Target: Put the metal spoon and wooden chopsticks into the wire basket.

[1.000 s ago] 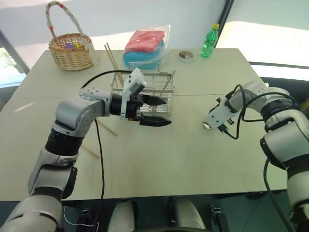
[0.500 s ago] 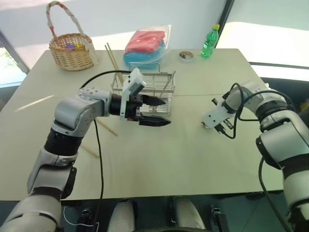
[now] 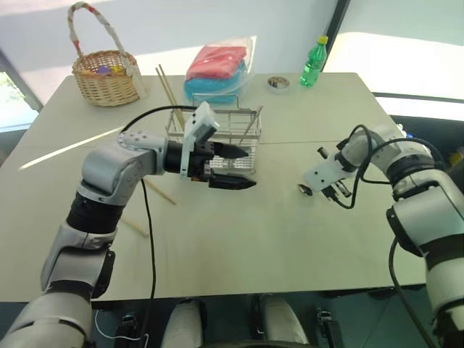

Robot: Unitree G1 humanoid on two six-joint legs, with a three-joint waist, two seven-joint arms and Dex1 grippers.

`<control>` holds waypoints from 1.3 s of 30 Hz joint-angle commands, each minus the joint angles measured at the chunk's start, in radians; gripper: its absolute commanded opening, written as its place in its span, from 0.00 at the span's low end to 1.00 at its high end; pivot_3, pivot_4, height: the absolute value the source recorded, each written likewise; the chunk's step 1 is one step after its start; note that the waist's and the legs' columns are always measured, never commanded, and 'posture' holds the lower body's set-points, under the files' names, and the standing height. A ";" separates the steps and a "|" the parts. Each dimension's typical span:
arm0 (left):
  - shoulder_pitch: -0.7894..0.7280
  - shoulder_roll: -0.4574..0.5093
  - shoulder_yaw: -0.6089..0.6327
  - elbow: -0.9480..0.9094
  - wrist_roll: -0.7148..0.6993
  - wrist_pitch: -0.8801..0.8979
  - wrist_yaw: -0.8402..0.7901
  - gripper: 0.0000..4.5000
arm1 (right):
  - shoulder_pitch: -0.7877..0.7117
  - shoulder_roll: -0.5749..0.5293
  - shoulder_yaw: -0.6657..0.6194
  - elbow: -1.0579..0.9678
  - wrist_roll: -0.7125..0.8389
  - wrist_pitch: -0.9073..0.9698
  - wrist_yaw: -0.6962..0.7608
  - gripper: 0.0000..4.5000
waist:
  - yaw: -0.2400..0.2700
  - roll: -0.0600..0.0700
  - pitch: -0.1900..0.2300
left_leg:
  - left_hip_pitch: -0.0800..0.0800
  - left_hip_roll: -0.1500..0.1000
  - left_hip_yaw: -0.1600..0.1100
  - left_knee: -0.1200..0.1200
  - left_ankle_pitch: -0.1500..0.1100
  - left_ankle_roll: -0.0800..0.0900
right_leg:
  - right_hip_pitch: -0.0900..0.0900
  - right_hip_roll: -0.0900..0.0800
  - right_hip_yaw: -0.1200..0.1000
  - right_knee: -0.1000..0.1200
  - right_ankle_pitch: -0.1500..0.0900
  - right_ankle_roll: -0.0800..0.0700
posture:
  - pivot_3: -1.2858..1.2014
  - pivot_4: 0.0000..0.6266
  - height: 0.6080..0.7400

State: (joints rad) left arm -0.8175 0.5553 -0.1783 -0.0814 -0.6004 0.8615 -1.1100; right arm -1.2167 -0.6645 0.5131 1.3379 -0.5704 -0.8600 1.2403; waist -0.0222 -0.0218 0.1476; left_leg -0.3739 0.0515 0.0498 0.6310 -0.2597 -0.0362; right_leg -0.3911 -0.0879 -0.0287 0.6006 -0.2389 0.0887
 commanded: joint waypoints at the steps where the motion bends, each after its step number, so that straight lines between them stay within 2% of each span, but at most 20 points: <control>1: -0.004 0.019 0.055 -0.011 -0.010 -0.021 0.000 1.00 | -0.010 0.008 -0.137 -0.060 0.196 0.012 0.157 0.01 | -0.001 0.000 0.000 | 0.000 0.000 0.000 0.000 0.000 0.000 | 0.000 0.000 0.000 0.000 0.000 0.000 | 0.52 0.24 0.87; 6: -0.004 0.059 0.102 -0.018 -0.021 -0.025 -0.010 1.00 | 0.036 0.034 -0.295 -0.238 0.449 0.194 0.323 0.01 | 0.000 0.000 0.000 | 0.000 0.000 0.000 0.000 0.000 0.000 | 0.000 0.000 0.000 0.001 0.000 0.000 | 0.52 0.24 0.87; 11: -0.004 0.106 0.143 -0.023 -0.030 -0.030 -0.020 1.00 | 0.163 0.015 -0.382 -0.614 0.636 0.569 0.358 0.01 | 0.012 0.000 0.000 | -0.001 0.000 -0.001 0.000 0.000 0.000 | 0.000 0.000 -0.001 0.001 0.000 0.000 | 0.52 0.24 0.87; 16: 0.003 0.154 0.180 -0.035 -0.037 -0.043 -0.025 1.00 | 0.262 -0.017 -0.456 -0.949 0.769 0.952 0.275 0.01 | 0.011 0.000 0.000 | -0.001 0.000 -0.001 0.001 0.000 0.000 | 0.000 0.000 -0.001 0.000 0.000 0.000 | 0.52 0.24 0.87; 19: 0.027 0.185 0.224 -0.072 -0.050 -0.038 -0.011 1.00 | 0.216 0.019 -0.551 -1.085 0.892 1.245 0.106 0.01 | 0.007 0.000 0.000 | -0.002 0.000 -0.001 0.000 0.000 0.000 | -0.001 0.000 0.000 0.001 0.000 0.000 | 0.52 0.24 0.87; 24: 0.055 0.211 0.260 -0.091 -0.054 -0.038 0.013 1.00 | 0.140 0.063 -0.616 -1.149 0.986 1.448 -0.061 0.01 | 0.007 0.000 0.000 | -0.001 0.001 -0.001 -0.001 0.000 0.000 | -0.002 0.000 -0.001 0.002 0.000 0.000 | 0.52 0.24 0.87; 30: 0.060 0.243 0.292 -0.074 -0.051 -0.050 0.030 1.00 | 0.027 0.123 -0.664 -1.102 1.070 1.554 -0.180 0.01 | 0.011 0.000 0.000 | -0.003 0.001 -0.001 -0.001 0.000 0.000 | -0.003 0.000 -0.001 0.001 0.000 -0.001 | 0.52 0.24 0.87; 39: 0.050 0.255 0.312 -0.062 -0.053 -0.061 0.052 1.00 | 0.084 0.201 -0.560 -0.996 0.969 1.344 -0.201 0.01 | 0.008 -0.001 0.000 | -0.004 0.000 -0.001 -0.001 0.000 0.000 | -0.003 0.000 -0.001 -0.001 0.000 0.000 | 0.52 0.24 0.87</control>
State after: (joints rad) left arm -0.7476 0.7933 0.0950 -0.1306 -0.6427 0.8168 -1.0636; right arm -1.1195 -0.4662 -0.0431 0.3330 0.4155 0.5425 1.0492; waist -0.0143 -0.0227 0.1472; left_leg -0.3785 0.0518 0.0489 0.6300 -0.2600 -0.0359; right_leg -0.3949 -0.0878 -0.0293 0.6002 -0.2388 0.0886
